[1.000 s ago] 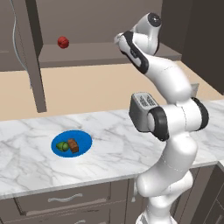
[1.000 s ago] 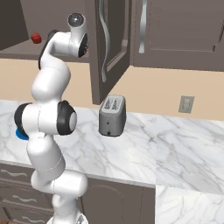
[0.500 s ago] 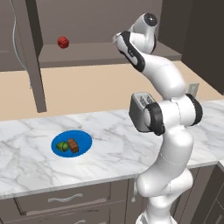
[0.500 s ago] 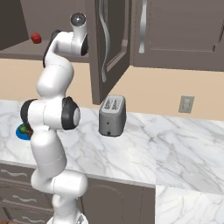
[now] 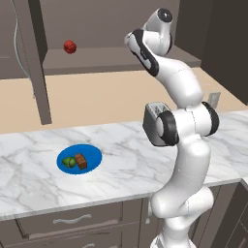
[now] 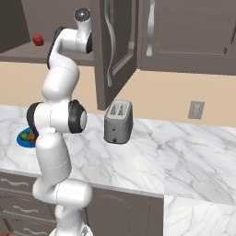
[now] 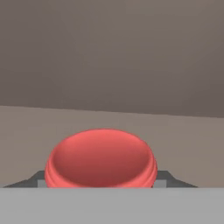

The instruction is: Pick the avocado and bread from the counter and place them on the plate. Then pick the jam from the cabinet and place it next to the plate. Lastly close the cabinet door.

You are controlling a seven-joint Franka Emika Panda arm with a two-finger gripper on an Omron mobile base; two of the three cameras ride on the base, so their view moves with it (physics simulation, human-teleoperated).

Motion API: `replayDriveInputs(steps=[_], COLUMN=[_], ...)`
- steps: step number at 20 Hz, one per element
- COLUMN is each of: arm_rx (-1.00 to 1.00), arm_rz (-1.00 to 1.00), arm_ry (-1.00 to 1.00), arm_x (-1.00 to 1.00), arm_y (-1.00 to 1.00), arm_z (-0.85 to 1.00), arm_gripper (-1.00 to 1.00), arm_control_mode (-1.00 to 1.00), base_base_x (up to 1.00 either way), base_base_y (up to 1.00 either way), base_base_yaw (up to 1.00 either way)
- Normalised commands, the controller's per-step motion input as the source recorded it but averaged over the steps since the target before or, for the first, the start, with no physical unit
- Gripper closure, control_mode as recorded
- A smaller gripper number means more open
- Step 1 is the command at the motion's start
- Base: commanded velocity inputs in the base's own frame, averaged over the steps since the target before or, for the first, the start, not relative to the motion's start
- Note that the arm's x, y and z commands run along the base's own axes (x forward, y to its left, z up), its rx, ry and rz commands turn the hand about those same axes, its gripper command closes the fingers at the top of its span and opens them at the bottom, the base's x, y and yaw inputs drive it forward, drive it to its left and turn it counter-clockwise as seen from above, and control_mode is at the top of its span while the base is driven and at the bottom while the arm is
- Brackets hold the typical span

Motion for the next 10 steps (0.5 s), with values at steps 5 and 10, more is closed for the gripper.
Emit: replayDriveInputs(steps=[5,10], arm_rx=[0.0,-0.01], arm_rz=[0.0,0.01], arm_ry=[0.0,-0.12], arm_x=[-0.85,-1.0], arm_y=[0.11,0.52], arm_z=[-0.11,-0.15], arm_gripper=[1.0,1.0], arm_control_mode=[-1.0,-1.0], base_base_x=[0.0,0.0], base_base_y=[0.0,0.0], base_base_yaw=[0.0,0.0])
